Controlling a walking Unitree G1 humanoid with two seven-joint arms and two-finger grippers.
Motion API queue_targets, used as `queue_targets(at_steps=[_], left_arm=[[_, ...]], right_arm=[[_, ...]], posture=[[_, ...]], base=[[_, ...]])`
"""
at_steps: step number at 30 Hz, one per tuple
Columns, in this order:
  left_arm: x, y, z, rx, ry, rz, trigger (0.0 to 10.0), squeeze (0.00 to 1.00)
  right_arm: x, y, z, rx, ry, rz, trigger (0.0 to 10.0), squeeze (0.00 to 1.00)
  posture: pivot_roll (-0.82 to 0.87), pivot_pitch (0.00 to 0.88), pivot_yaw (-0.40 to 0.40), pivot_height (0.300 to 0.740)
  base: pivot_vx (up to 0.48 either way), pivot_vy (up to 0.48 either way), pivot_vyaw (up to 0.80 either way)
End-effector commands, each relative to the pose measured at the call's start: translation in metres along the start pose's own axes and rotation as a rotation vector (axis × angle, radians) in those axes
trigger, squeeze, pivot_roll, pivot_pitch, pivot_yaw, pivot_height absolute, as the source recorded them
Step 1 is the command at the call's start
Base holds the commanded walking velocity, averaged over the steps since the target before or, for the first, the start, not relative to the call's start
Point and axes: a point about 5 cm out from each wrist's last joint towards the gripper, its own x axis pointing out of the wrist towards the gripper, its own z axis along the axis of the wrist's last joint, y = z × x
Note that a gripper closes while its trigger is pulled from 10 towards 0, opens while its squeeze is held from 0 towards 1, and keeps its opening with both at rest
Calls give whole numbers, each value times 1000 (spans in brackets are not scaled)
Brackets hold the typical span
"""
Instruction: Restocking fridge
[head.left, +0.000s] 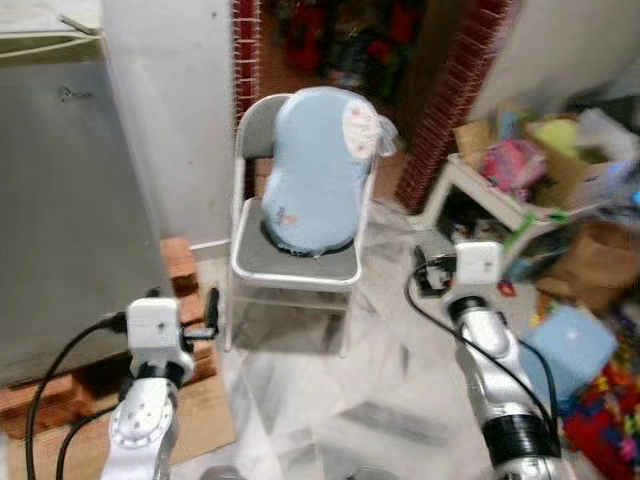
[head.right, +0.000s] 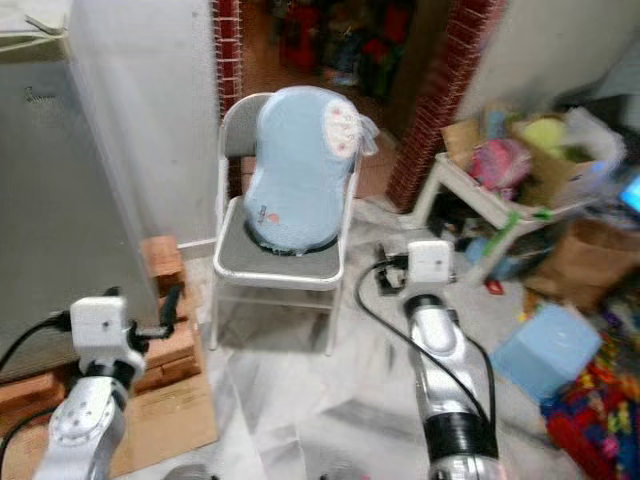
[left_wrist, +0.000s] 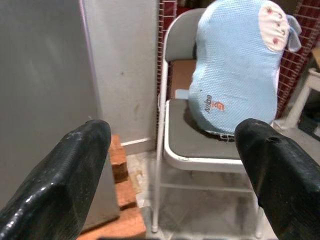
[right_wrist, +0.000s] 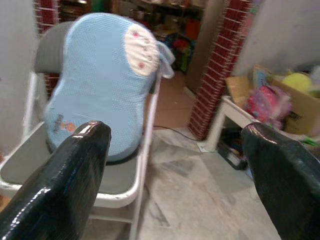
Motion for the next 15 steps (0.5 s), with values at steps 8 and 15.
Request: queue_targets(at_steps=[8,15], left_arm=[[3,-18,-1,-23,16,-62,10000,0],[2,-19,1,-15,4,-74,10000,0]], right_arm=[[-3,-14,0,-22,-3,-46,10000,0],[-2,-11,1,-14,-3,-37,10000,0]], posture=[[87,0,-66,740],[89,0,-60,740]], base=[[0,463,-800],[0,0,-800]])
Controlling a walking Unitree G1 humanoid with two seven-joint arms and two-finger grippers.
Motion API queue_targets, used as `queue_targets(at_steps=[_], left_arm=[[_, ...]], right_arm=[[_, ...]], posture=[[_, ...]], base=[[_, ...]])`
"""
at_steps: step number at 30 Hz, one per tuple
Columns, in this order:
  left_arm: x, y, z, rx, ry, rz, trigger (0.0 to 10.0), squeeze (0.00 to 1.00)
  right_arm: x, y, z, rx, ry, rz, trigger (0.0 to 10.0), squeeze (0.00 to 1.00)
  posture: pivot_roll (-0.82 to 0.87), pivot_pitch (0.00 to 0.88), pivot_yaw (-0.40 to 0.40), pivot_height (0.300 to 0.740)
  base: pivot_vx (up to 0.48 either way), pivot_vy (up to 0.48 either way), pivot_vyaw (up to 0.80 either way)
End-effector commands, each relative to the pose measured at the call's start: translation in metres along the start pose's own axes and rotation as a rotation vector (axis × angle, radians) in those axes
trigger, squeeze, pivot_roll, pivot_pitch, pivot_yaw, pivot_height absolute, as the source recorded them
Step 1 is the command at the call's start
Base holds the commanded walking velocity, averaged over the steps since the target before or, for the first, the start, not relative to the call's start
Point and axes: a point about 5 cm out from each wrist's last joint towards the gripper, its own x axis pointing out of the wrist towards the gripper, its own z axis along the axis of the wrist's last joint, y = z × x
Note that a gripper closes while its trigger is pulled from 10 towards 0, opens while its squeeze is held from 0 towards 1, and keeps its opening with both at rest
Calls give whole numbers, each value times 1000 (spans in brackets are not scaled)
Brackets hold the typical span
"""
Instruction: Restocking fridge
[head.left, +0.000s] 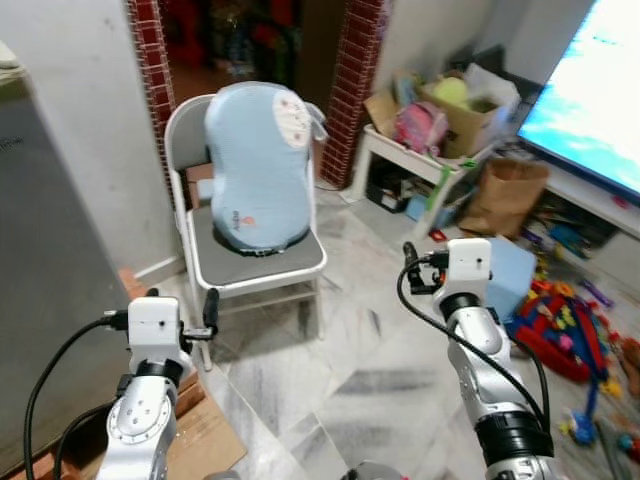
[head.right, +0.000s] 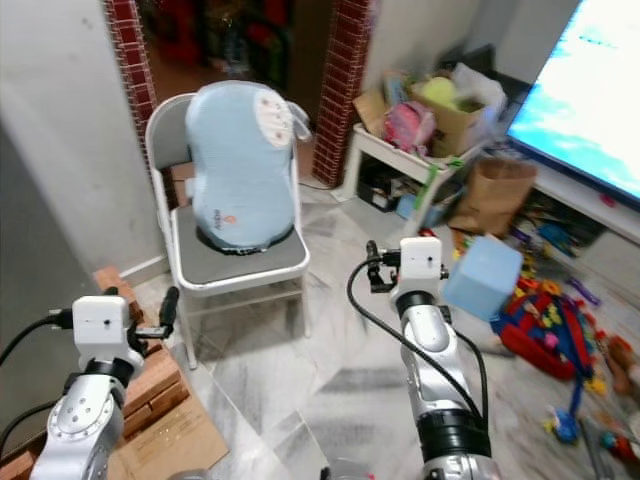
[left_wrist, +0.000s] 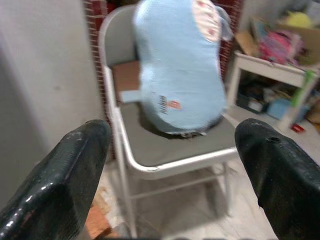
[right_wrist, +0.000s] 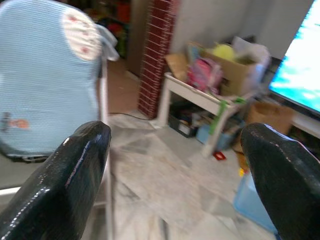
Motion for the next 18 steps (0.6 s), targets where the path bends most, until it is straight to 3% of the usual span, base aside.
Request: queue_targets(at_steps=[1,18], left_arm=[[3,-9,5,-15,-15,-38,10000,0],[4,-17,4,-80,6,-86,10000,0]], right_arm=[[-1,-12,2,-13,-8,-31,10000,0],[3,-12,6,-19,-14,-32,10000,0]], posture=[[89,0,-60,740],[83,0,-62,740]], base=[[0,0,-800],[0,0,-800]])
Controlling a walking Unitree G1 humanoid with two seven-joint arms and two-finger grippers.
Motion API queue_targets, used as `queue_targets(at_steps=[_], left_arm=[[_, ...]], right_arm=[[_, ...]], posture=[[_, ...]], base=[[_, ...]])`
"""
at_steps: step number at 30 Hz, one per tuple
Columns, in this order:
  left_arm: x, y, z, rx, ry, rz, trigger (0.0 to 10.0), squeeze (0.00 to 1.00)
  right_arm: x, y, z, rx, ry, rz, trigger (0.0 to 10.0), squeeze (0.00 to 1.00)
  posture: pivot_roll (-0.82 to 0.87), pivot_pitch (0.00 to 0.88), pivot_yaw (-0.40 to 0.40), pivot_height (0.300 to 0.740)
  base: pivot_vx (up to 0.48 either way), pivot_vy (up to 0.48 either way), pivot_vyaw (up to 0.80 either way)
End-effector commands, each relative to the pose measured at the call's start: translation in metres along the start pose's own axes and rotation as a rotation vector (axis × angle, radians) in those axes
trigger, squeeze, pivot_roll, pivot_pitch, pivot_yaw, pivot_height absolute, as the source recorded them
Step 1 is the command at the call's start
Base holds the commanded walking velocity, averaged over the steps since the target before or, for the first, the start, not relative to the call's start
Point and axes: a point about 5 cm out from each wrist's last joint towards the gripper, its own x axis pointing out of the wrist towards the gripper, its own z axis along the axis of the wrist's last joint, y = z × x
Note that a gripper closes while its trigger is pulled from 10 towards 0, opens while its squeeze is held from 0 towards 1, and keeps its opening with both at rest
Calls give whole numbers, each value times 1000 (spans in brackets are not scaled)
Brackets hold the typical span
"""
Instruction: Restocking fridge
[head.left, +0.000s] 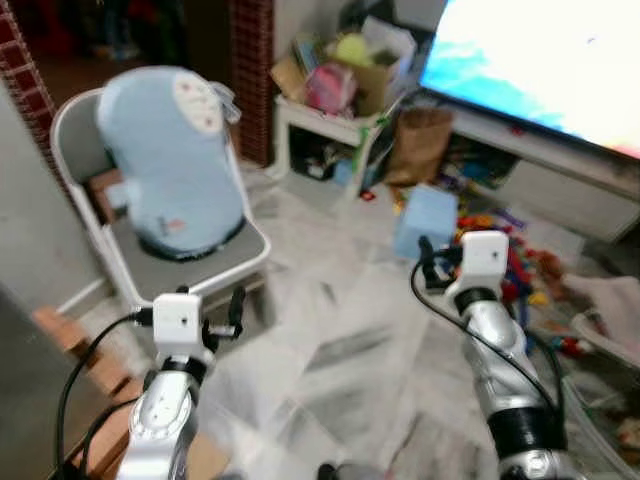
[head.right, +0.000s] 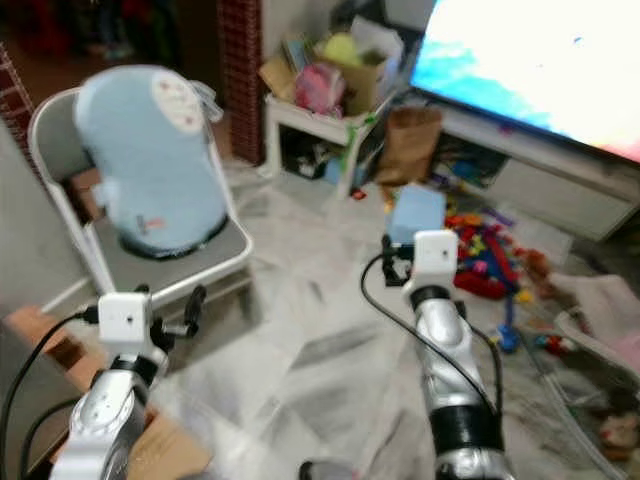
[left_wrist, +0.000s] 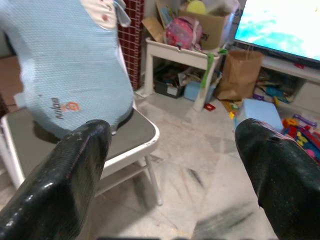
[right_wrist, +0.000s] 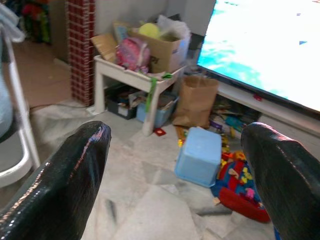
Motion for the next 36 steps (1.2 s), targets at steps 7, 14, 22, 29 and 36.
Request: queue_targets(at_steps=[7,14,22,29,36], left_arm=[[1,-5,0,-33,22,-39,10000,0],[3,-7,1,-33,32,-75,10000,0],[14,-8,7,32,29,-132,10000,0],[14,-11,6,-8,34,-116,10000,0],[11,-11,6,-22,31,-92,10000,0]], right_arm=[[0,-6,0,-8,3,-20,10000,0],[-2,-8,-1,-1,-5,-44,10000,0],[-12,-16,-6,27,-10,-125,10000,0],[-12,-16,-7,7,6,-100,10000,0],[0,-12,1,4,-6,-76,10000,0]], posture=[[79,0,-56,740],[64,0,-14,740],[24,0,44,740],[31,0,16,740],[67,0,-13,740]], base=[[0,0,-800],[0,0,-800],[0,0,-100],[-77,0,-521],[-298,0,-738]])
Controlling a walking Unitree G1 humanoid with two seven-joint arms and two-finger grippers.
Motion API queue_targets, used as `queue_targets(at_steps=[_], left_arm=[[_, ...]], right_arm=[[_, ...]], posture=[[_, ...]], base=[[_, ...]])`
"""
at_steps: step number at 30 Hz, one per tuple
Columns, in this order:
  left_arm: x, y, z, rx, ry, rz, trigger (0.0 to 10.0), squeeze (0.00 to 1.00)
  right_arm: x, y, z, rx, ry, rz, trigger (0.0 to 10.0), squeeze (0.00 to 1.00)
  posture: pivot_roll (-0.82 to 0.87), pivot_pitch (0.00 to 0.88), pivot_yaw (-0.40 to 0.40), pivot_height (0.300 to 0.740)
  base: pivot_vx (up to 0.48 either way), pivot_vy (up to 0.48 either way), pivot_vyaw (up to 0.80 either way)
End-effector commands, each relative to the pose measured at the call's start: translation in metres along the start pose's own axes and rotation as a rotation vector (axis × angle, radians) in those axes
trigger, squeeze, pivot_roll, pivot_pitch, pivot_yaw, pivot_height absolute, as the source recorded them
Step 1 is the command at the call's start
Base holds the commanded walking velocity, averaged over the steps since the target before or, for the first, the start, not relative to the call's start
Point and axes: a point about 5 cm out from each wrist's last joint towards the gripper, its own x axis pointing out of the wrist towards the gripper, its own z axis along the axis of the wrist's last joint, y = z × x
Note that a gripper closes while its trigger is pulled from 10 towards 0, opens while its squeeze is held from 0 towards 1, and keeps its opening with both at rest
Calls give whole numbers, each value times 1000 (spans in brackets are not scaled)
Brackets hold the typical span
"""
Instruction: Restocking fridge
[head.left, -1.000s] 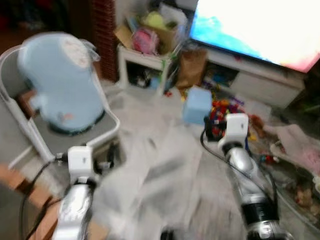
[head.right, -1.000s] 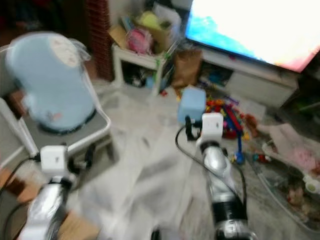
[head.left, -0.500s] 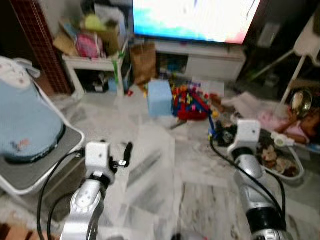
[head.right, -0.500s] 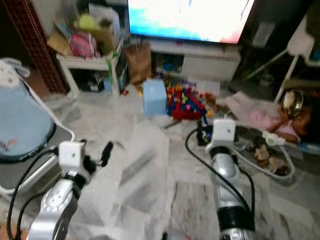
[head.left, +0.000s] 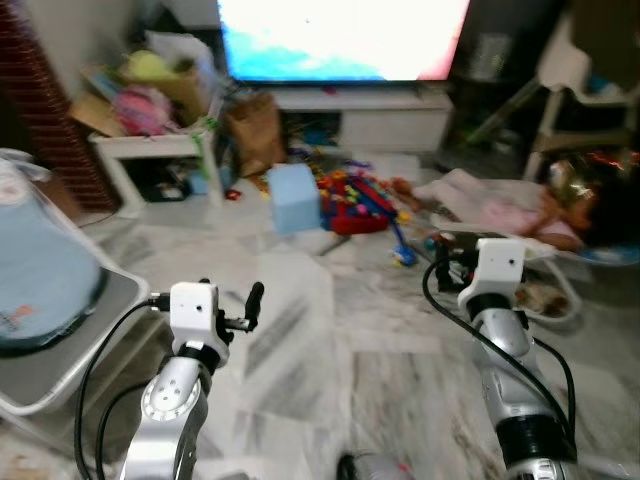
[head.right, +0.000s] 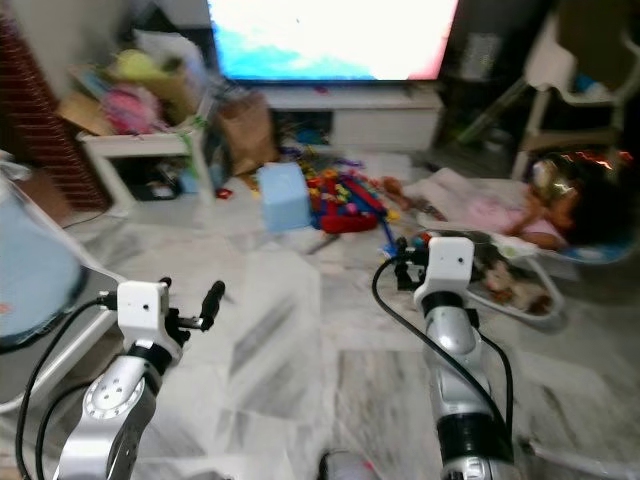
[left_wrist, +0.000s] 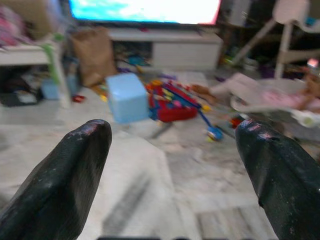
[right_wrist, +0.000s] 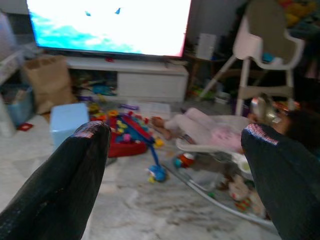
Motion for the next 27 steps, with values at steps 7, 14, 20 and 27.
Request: queue_targets(at_steps=[7,14,20,27], left_arm=[[-4,11,1,12,4,44,10000,0],[1,13,5,25,-6,41,10000,0],[2,16,6,33,-7,42,10000,0],[0,11,2,28,0,41,10000,0]], right_arm=[[4,11,3,6,-4,40,10000,0],[9,15,10,-9,-35,56,10000,0],[14,15,15,-6,-48,60,10000,0],[10,16,10,-1,-32,70,10000,0]], posture=[[67,0,-14,740],[47,0,8,740],[46,0,4,740],[47,0,-8,740]], base=[[-316,0,-143],[-332,0,0],[-344,0,0],[-350,0,0]])
